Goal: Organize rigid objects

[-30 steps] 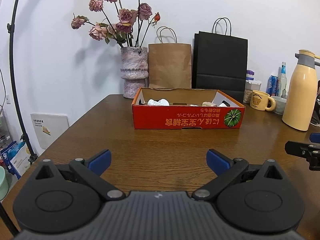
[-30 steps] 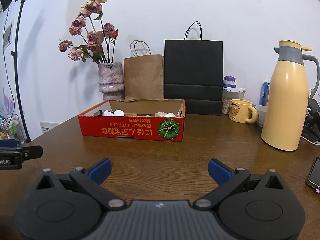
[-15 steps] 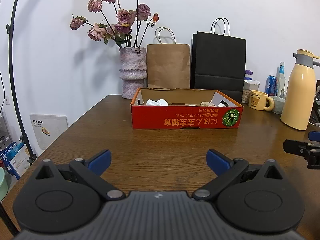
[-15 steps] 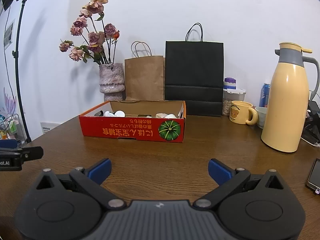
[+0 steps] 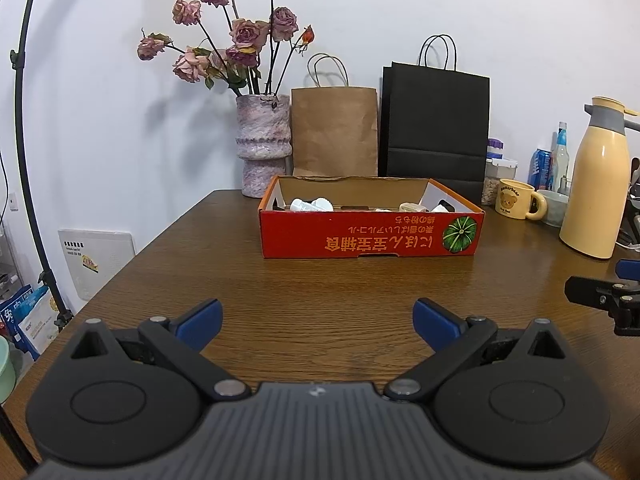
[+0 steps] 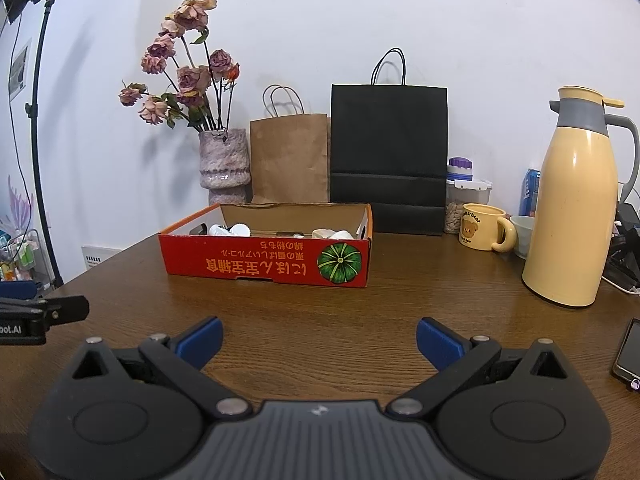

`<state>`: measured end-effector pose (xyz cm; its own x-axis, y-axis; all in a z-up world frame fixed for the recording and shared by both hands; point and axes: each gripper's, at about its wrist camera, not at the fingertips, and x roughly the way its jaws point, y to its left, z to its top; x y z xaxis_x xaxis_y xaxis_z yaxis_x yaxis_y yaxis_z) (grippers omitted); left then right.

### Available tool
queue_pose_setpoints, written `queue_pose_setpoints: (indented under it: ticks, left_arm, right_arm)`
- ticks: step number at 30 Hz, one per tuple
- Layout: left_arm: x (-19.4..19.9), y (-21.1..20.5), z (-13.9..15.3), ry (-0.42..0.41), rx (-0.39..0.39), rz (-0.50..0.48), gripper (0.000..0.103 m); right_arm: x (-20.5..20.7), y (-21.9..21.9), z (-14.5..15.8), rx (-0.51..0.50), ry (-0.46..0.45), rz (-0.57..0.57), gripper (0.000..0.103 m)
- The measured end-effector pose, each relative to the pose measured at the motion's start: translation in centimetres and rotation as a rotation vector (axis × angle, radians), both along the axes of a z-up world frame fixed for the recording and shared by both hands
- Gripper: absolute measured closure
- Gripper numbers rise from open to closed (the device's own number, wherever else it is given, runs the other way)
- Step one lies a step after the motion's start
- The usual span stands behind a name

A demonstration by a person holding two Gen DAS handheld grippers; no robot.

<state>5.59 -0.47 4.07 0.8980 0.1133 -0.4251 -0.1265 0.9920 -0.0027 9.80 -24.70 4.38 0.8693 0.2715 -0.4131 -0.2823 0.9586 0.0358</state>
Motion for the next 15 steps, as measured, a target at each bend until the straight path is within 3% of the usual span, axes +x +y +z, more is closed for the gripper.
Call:
queue_pose_setpoints:
  ticks: [15]
  left_arm:
    - [0.06, -0.27, -0.39, 0.000, 0.009, -0.012, 0.000]
  right_arm:
    - [0.19, -0.04, -0.15, 0.001, 0.011, -0.001, 0.000]
